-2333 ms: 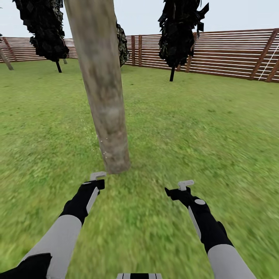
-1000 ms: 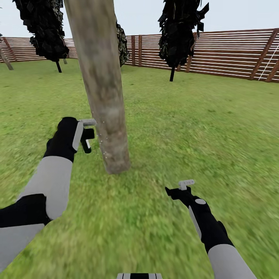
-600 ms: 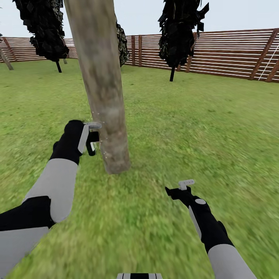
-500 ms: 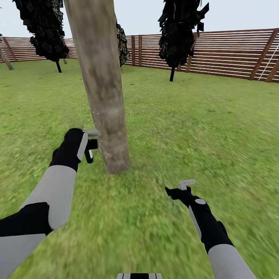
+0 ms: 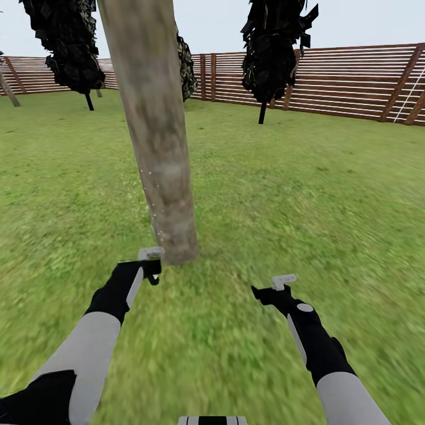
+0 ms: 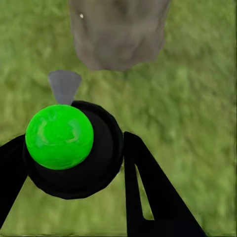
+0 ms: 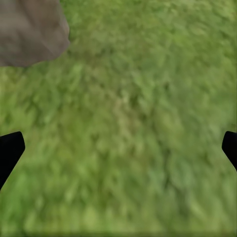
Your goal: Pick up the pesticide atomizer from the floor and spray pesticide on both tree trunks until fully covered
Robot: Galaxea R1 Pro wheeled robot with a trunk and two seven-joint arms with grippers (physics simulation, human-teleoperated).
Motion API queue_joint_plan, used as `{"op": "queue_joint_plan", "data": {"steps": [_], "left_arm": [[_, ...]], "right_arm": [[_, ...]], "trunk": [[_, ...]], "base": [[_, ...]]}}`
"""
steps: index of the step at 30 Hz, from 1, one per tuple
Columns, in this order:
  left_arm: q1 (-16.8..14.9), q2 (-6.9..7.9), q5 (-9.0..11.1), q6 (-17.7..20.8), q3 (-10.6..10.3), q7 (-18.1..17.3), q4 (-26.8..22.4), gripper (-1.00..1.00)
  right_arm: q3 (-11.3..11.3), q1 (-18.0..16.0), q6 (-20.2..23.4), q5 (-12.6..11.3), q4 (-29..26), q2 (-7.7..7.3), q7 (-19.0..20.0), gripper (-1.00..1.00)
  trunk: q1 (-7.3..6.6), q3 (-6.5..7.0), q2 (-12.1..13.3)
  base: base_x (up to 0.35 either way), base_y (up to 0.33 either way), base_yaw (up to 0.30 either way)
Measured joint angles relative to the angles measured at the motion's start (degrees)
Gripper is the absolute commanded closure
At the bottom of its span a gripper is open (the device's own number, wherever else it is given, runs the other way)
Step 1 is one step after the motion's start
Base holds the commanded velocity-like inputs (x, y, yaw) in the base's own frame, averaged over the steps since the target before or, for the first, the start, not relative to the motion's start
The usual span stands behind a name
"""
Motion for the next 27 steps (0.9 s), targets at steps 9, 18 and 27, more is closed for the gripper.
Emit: {"op": "queue_joint_plan", "data": {"steps": [9,18,27], "left_arm": [[8.64,0.65,-0.51,-5.87,0.27,2.24,-0.17,1.0],[9.54,0.41,-0.43,-10.73,0.26,2.58,-0.45,1.0],[9.6,0.36,-0.21,-10.75,0.27,2.67,0.05,1.0]], "right_arm": [[0.16,0.0,-0.06,0.0,0.92,0.08,0.17,-1.0],[0.18,0.0,-0.02,0.0,0.97,0.09,0.18,-1.0],[0.18,0.0,-0.06,0.0,1.05,0.09,0.09,-1.0]], "trunk": [[0.0,0.0,0.0],[0.0,0.0,0.0],[0.0,0.0,0.0]], "base": [[0.001,0.0,0.0],[0.112,-0.203,0.076],[0.094,-0.276,0.273]]}}
